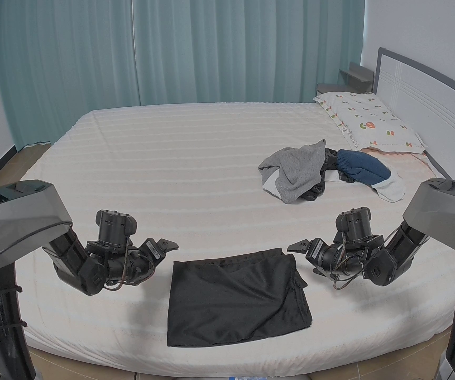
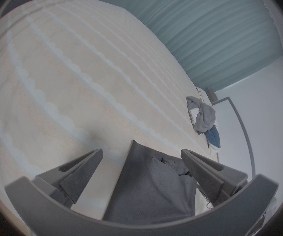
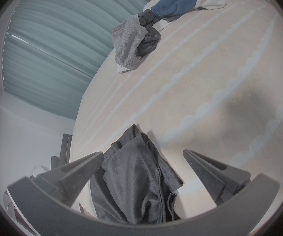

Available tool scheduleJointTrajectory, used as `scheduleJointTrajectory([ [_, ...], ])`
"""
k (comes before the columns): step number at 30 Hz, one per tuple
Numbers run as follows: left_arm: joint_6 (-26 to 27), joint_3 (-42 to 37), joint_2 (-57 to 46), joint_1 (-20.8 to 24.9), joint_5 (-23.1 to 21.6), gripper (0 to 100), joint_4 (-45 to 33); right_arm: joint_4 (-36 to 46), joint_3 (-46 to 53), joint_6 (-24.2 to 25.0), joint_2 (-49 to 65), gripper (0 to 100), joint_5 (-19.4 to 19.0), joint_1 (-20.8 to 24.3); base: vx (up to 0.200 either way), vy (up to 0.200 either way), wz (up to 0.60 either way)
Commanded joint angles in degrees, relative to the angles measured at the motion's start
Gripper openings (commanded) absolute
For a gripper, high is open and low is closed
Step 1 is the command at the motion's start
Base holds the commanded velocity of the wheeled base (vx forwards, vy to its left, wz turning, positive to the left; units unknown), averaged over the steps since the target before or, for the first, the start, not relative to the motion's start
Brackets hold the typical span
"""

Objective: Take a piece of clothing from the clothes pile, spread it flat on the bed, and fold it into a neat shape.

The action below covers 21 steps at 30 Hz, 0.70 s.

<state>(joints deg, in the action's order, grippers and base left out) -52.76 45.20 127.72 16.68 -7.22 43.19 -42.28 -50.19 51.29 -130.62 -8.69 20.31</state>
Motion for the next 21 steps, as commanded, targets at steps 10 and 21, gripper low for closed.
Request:
scheduleJointTrajectory([
  [10,-2.7,-0.03,1.74,1.08,1.5,100,-0.12,0.0,-0.08,0.75,-0.42,100,0.08,0.26,-0.08,0.0,0.0],
  [21,-2.7,-2.14,-0.02,0.73,1.5,100,0.23,0.0,-0.26,0.66,-0.25,100,0.08,0.26,-0.091,0.0,0.0],
])
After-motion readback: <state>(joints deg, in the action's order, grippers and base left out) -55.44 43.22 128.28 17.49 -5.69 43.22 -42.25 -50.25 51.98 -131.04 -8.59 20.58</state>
